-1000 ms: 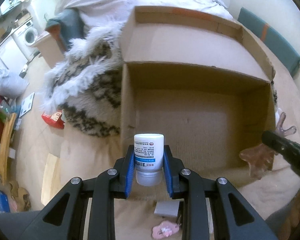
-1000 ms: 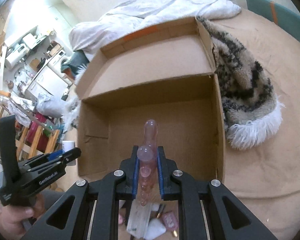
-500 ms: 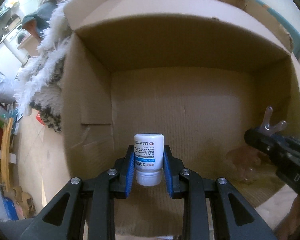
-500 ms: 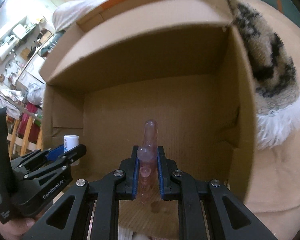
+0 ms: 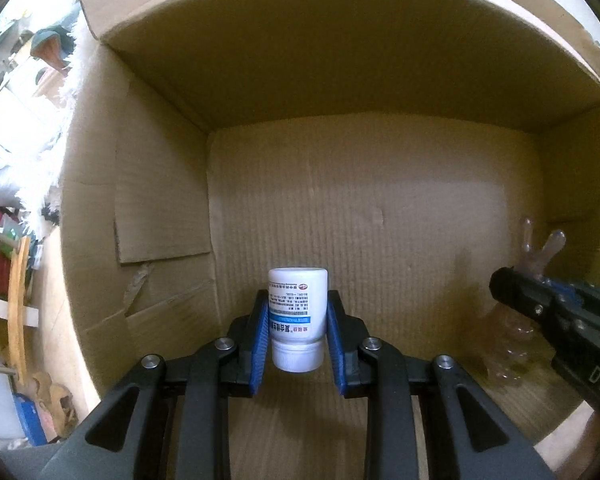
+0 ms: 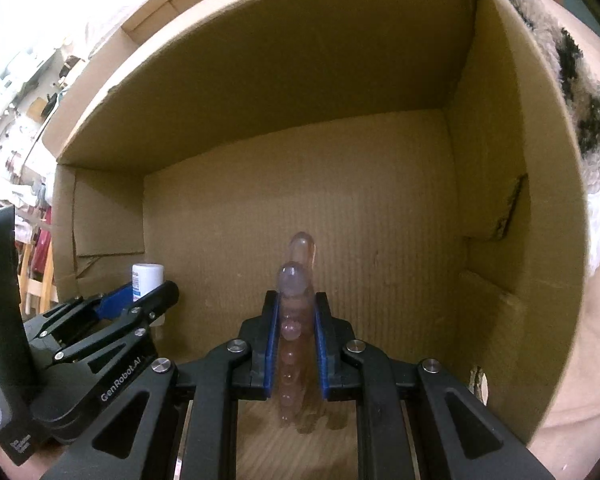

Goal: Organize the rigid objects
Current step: 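Carry both items into the box and open both tools to release them, then lift both open tools out of the box back toward the items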

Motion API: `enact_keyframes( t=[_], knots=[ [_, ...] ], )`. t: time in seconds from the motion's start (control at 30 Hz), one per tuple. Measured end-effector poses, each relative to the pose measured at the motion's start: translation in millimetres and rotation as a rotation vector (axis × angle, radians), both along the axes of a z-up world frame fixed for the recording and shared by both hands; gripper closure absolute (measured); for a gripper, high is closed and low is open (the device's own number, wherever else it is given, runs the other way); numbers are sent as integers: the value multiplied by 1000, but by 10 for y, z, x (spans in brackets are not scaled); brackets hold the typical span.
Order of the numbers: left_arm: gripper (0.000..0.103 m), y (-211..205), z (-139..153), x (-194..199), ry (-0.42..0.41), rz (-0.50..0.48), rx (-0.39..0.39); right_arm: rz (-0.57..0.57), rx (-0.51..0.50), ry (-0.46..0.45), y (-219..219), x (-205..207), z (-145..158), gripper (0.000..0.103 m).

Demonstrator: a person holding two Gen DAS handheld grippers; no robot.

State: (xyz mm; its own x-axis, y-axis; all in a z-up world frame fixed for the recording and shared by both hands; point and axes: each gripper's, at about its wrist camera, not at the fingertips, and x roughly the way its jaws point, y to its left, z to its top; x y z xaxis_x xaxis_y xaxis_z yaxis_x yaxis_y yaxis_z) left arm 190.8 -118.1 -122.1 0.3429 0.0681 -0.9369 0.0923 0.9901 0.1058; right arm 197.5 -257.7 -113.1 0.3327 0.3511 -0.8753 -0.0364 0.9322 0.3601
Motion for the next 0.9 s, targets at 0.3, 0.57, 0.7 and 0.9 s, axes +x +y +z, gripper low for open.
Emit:
enact_keyframes(
  t=[0.3, 0.57, 0.7, 0.9],
  knots=[
    [79, 2, -116, 45, 29, 4, 6, -6, -4, 11, 1, -2, -23, 87],
    [79, 16, -203, 85, 40, 15, 8, -26, 3, -9, -23, -21, 22, 86],
    [78, 54, -264, 93, 50, 20, -2, -31, 35, -20, -45, -32, 79, 86],
    [65, 44, -248, 109, 52, 4, -16, -32, 40, -55, -65, -44, 199, 81]
  ],
)
